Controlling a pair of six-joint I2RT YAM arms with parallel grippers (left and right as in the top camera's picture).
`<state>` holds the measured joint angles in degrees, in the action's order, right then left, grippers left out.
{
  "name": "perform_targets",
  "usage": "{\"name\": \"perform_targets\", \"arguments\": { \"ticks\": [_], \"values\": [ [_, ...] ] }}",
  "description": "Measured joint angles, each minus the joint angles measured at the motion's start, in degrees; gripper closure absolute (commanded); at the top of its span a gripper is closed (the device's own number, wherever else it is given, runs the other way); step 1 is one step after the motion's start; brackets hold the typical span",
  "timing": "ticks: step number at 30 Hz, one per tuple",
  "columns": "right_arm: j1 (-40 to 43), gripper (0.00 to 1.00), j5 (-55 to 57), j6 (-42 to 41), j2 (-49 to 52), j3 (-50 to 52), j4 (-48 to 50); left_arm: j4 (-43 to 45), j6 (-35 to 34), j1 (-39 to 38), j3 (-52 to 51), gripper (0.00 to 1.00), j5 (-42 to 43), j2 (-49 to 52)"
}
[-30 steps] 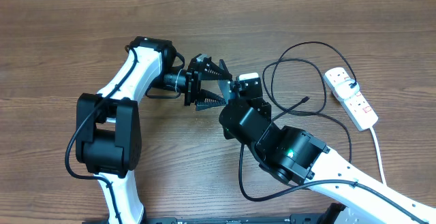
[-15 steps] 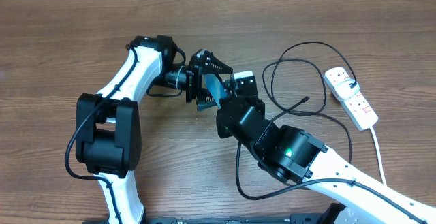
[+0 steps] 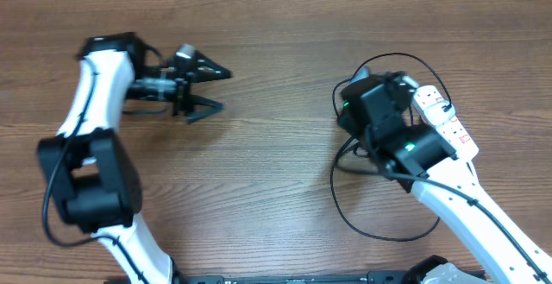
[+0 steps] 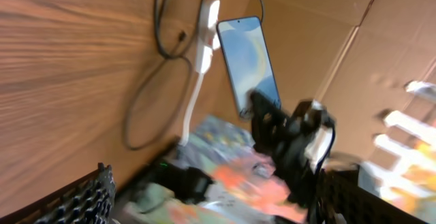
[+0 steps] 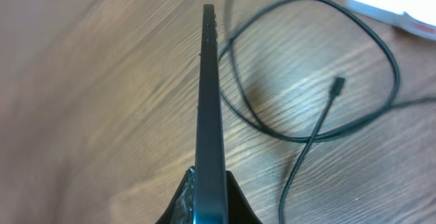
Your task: Plug charger to phone and switch on socket
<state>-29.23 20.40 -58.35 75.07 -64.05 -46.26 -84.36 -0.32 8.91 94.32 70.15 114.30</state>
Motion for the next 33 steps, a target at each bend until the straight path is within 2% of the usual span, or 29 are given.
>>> {"name": "perform_targets", "arguments": {
  "ticks": [3, 7, 9, 15, 20, 26, 30, 33],
  "values": [
    [3.6, 0.96, -5.2, -5.3, 0.0, 0.1, 2.3, -4.2, 7.2, 4.5, 0.2, 0.05, -3.3, -7.6],
    [4.3, 0.96, -13.6, -8.7, 0.4, 0.2, 10.5, -6.4, 12.4, 9.9, 1.1, 0.04, -7.8, -21.1],
    [4.1, 0.96, -17.6, -9.4, 1.0, 0.2, 14.4, -6.4, 13.7, 12.1, 1.3, 0.00, -10.8, -28.0],
    [4.0, 0.96, -28.5, -10.5, 3.8, 0.2, 21.4, -0.5, 14.2, 16.6, -4.5, 0.00, -17.1, -43.0],
    [4.0, 0.96, -34.2, -10.7, 4.7, 0.3, 21.4, 15.3, 3.3, 19.0, -19.7, 0.00, -16.6, -47.5],
    [3.3, 0.96, -38.3, -10.7, 4.7, 0.3, 22.5, 38.5, -16.9, 16.8, -37.4, 0.00, -3.4, -43.2],
    [1.2, 0.96, -38.5, -12.6, 4.8, 0.3, 23.1, 43.9, -32.5, 12.0, -41.8, 0.02, 0.6, -40.2],
    [-1.4, 0.96, -37.7, -15.7, 5.2, 0.3, 23.4, 45.4, -43.2, 7.2, -42.5, 0.11, 0.7, -37.5]
  ]
}}
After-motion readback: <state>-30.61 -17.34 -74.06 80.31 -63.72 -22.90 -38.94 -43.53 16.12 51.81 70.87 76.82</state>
